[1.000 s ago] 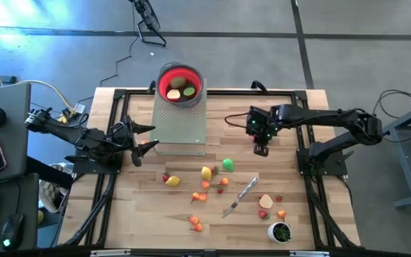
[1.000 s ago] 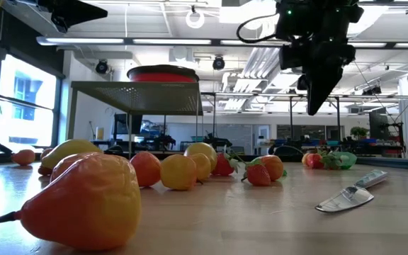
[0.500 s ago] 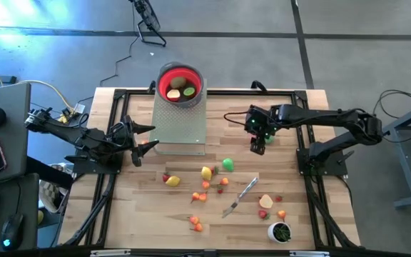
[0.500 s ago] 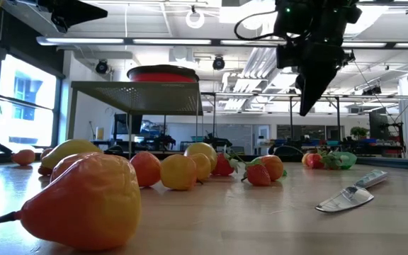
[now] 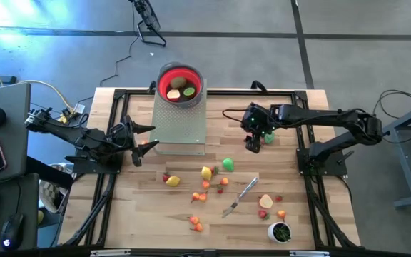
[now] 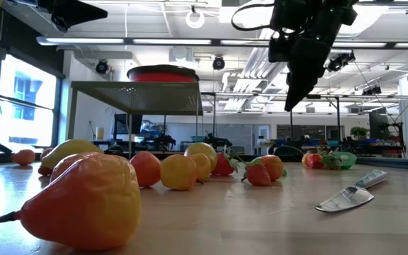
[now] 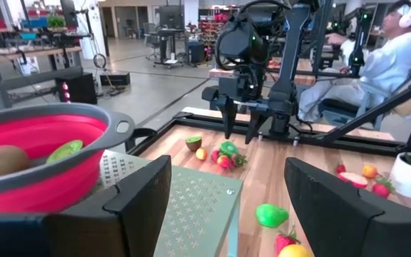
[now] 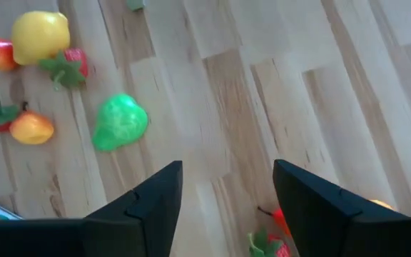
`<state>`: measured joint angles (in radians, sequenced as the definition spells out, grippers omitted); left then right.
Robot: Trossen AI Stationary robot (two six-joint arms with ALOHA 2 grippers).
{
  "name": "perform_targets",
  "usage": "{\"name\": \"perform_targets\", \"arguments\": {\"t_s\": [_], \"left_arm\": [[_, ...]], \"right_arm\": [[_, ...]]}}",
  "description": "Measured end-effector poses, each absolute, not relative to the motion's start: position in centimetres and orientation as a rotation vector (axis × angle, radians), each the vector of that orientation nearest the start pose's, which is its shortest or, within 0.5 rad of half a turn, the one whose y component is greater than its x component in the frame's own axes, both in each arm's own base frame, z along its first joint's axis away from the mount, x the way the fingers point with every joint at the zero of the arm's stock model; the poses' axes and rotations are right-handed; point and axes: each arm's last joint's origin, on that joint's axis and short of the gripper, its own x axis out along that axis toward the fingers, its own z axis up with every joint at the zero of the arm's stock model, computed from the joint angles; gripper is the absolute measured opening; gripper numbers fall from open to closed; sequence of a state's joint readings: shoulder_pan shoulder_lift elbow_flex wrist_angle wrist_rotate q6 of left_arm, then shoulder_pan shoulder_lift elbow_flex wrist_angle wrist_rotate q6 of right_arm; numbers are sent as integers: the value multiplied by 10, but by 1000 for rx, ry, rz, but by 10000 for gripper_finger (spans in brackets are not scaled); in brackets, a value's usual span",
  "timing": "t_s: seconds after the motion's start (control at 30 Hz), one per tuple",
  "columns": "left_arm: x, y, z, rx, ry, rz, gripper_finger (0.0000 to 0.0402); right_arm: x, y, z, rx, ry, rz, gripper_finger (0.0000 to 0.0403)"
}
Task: Pick & Place Fruit
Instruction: Put the strawberry into the red strainer on the shelf
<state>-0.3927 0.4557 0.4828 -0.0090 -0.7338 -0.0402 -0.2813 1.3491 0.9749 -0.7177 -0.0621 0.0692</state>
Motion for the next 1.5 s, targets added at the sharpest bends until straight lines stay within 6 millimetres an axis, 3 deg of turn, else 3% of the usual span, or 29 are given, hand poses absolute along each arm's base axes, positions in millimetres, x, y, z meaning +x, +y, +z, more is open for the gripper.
{"name": "perform_targets", "arguments": {"t_s": [0.2,0.57,0.73,0.87,1.0,1.2,1.5], "left_arm": [[114,-26,289,-45,-28,340,267],[114,-26,288,-43,-25,339,267],[114,-26,288,-14,-22,340,267],[114,-26,288,-9,-19,340,267],[114,-26,287,-3,-11,340,267],[114,-26,285,10,11,341,267],[114,-26,284,10,22,341,267]], "right_arm": [[242,-65,239,342,1127,-275,212],[237,-46,235,241,1240,-314,211],[235,-45,235,142,1264,-343,211],[229,-47,233,190,1323,-357,211],[224,-49,223,265,1351,-385,211],[213,-47,199,237,1412,-361,211],[216,-38,187,25,1379,-272,211]]}}
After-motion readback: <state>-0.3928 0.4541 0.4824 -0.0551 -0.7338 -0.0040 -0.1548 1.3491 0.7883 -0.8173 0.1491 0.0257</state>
